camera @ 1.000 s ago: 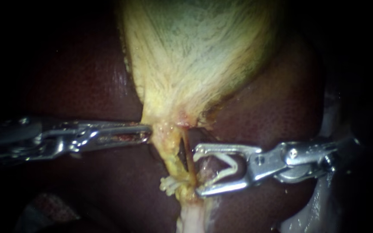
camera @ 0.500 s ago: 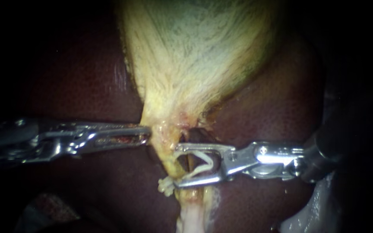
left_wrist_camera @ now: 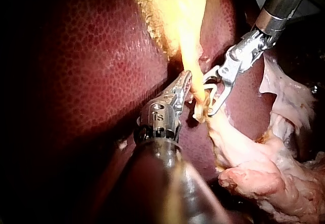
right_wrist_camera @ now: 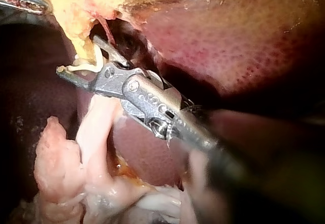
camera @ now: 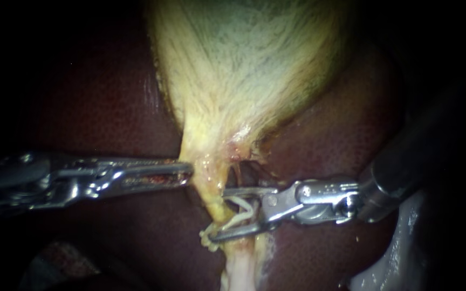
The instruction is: Clipping third clip left tube
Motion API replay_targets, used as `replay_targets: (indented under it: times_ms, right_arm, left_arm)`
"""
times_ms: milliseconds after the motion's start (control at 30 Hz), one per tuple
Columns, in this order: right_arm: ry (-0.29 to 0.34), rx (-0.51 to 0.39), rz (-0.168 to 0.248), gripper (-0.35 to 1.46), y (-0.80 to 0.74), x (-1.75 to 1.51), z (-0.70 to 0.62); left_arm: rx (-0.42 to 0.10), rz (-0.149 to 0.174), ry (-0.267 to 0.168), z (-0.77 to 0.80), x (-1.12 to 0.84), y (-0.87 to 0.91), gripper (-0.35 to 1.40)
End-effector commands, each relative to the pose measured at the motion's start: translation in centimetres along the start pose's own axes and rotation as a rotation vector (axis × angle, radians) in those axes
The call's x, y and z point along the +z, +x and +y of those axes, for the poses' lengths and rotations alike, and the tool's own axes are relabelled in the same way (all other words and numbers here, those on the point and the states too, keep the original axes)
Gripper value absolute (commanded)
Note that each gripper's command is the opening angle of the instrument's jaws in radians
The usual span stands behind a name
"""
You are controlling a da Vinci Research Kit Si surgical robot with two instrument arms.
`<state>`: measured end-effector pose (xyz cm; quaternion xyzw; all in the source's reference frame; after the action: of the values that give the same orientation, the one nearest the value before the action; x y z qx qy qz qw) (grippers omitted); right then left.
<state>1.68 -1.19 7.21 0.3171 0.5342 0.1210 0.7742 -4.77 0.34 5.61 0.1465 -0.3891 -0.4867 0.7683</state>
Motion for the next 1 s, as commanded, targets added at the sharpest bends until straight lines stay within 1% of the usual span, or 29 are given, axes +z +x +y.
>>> replay_targets:
  times_ms: [33,133,200,267,400,500,567,667,800,867,1000]
  right_arm:
    - [0.03,-0.006,0.01,0.55,0.04,0.02,-0.04]
    - [0.094,-0.019,0.02,0.52,0.08,0.05,-0.12]
    - [0.097,-0.016,0.027,0.52,0.11,0.07,-0.14]
    - [0.101,-0.022,0.033,0.52,0.13,0.09,-0.13]
    - [0.089,-0.017,0.037,0.51,0.18,0.09,-0.08]
    - [0.065,-0.01,0.047,0.51,0.25,0.04,-0.01]
    - [0.05,-0.002,0.058,0.51,0.32,-0.02,0.04]
    - [0.035,0.013,0.08,0.5,0.47,-0.12,0.1]
    - [0.019,0.032,0.096,0.49,0.61,-0.21,0.12]
    - [0.018,0.035,0.099,0.48,0.64,-0.22,0.12]
    - [0.018,0.034,0.099,0.44,0.63,-0.21,0.12]
  left_arm:
    - [0.0,0.0,-0.001,0.0,0.0,0.0,-0.35]
    - [0.0,0.0,-0.001,0.0,0.01,0.0,-0.35]
    - [0.0,0.001,0.002,0.0,0.02,0.0,-0.35]
    - [0.0,0.001,0.001,0.0,0.03,0.0,-0.35]
    - [0.0,0.0,0.0,-0.01,0.05,0.01,-0.35]
    - [0.0,0.001,0.002,-0.01,0.06,0.01,-0.35]
    - [0.0,0.001,0.002,-0.01,0.06,0.01,-0.35]
    - [0.0,0.001,0.002,-0.01,0.07,0.01,-0.35]
    - [0.0,0.001,0.002,-0.02,0.07,0.01,-0.35]
    - [0.0,0.001,0.001,-0.02,0.07,0.01,-0.35]
    - [0.0,0.002,0.004,-0.02,0.08,0.02,-0.35]
